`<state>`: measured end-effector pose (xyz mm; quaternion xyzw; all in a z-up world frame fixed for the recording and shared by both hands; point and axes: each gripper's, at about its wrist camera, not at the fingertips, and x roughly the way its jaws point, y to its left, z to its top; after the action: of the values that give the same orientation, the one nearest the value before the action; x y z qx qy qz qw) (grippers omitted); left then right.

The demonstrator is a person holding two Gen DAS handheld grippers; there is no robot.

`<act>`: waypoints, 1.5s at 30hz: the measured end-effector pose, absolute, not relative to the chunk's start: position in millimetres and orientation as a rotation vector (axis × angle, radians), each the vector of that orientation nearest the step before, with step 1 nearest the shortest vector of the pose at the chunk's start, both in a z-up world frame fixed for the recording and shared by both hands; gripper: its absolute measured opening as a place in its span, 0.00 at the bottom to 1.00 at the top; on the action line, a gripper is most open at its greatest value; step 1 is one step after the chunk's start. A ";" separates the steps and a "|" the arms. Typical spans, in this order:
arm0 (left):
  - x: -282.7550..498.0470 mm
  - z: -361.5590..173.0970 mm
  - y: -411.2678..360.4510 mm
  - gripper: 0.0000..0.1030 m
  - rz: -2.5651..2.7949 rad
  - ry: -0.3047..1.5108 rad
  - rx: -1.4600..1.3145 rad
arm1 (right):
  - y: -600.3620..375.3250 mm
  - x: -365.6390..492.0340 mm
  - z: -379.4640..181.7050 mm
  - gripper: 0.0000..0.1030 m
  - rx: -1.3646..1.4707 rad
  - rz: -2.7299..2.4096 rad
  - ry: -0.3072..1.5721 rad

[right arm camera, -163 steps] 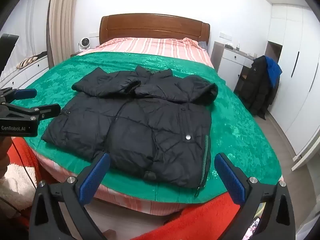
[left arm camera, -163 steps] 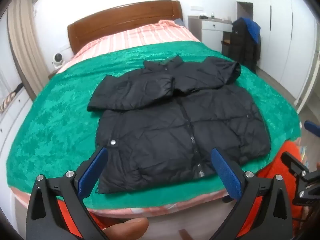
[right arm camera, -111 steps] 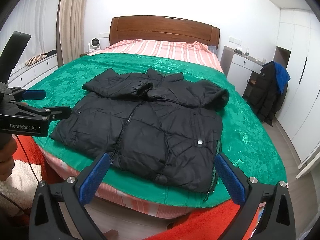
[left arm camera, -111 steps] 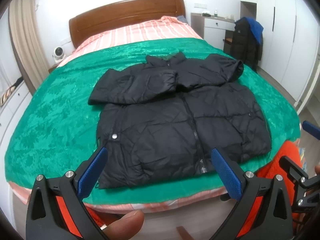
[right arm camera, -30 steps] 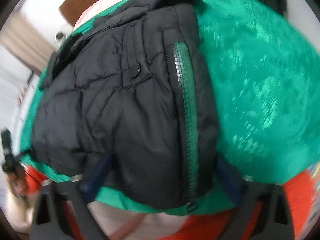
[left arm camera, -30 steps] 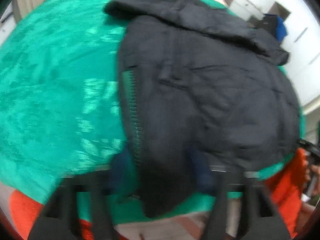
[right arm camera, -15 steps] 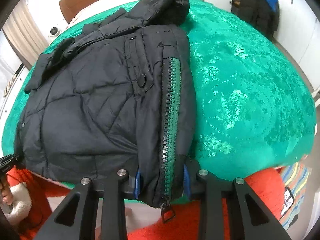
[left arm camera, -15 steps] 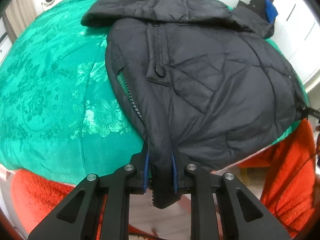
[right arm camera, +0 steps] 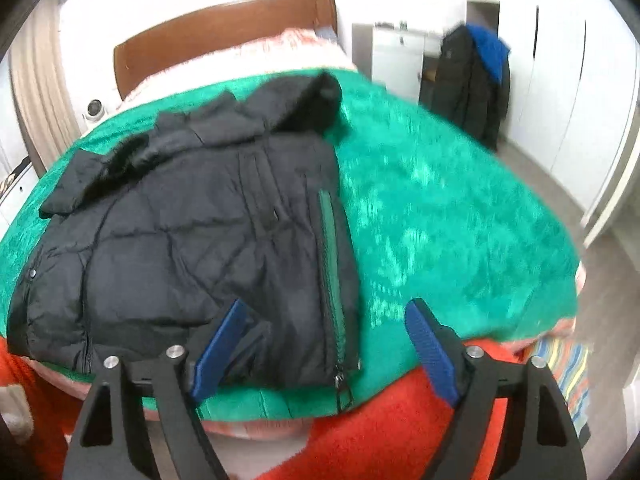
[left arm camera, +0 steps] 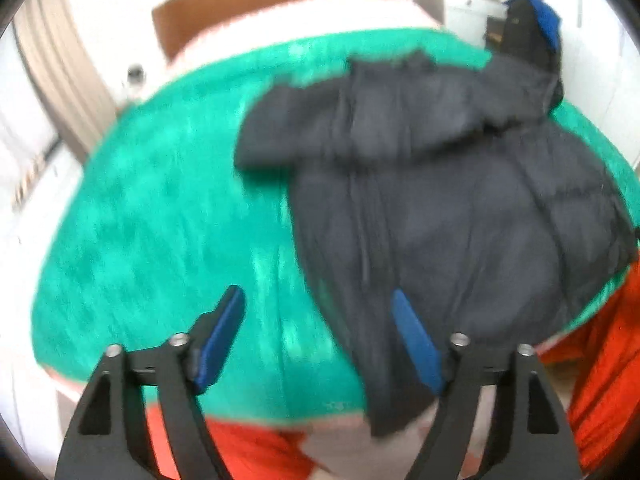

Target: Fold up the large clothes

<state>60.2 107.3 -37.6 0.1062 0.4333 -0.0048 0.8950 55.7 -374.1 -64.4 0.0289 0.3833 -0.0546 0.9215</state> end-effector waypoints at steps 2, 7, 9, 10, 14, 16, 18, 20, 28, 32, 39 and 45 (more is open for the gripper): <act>86.3 -15.4 85.5 0.89 -0.048 0.805 0.292 | -367.1 60.5 -62.6 0.80 0.041 -0.102 0.762; 156.1 -21.9 24.6 0.97 -0.175 0.693 0.504 | -351.6 62.4 -66.9 0.80 0.014 -0.057 0.777; 185.4 -47.2 -6.3 0.97 -0.237 0.716 0.588 | -343.0 62.0 -67.7 0.80 -0.020 -0.041 0.772; 193.4 -59.9 -17.4 0.97 -0.249 0.718 0.626 | -340.3 61.0 -67.7 0.80 -0.035 -0.035 0.764; 240.4 -107.3 -42.8 0.82 -0.184 0.777 0.690 | -331.5 54.4 -65.9 0.80 -0.083 -0.009 0.743; 252.0 -105.8 -32.8 0.21 -0.186 0.825 0.588 | -329.3 50.9 -65.6 0.80 -0.097 -0.001 0.730; 258.7 -87.1 -4.1 0.11 -0.142 0.835 0.415 | -328.0 46.6 -63.1 0.80 -0.108 0.004 0.708; 253.4 -52.8 40.1 0.10 -0.093 0.783 0.272 | -327.9 41.5 -60.0 0.80 -0.112 0.009 0.682; 206.7 26.5 284.6 0.10 0.367 0.689 -0.071 | -313.5 45.2 -60.5 0.80 -0.149 0.033 0.677; 175.9 -4.9 389.9 0.13 0.631 0.753 -0.158 | -305.7 45.8 -62.9 0.80 -0.173 0.050 0.683; 130.2 -93.8 453.0 0.57 0.793 0.924 -0.367 | -301.7 42.4 -64.0 0.80 -0.200 0.057 0.684; 107.4 -71.8 414.6 0.89 0.726 0.804 -0.374 | -301.7 42.6 -63.9 0.80 -0.202 0.056 0.687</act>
<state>107.4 414.6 -71.8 -0.1771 0.3804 0.3434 0.8402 42.6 -301.7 -63.9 -0.0987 0.3363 0.0276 0.9362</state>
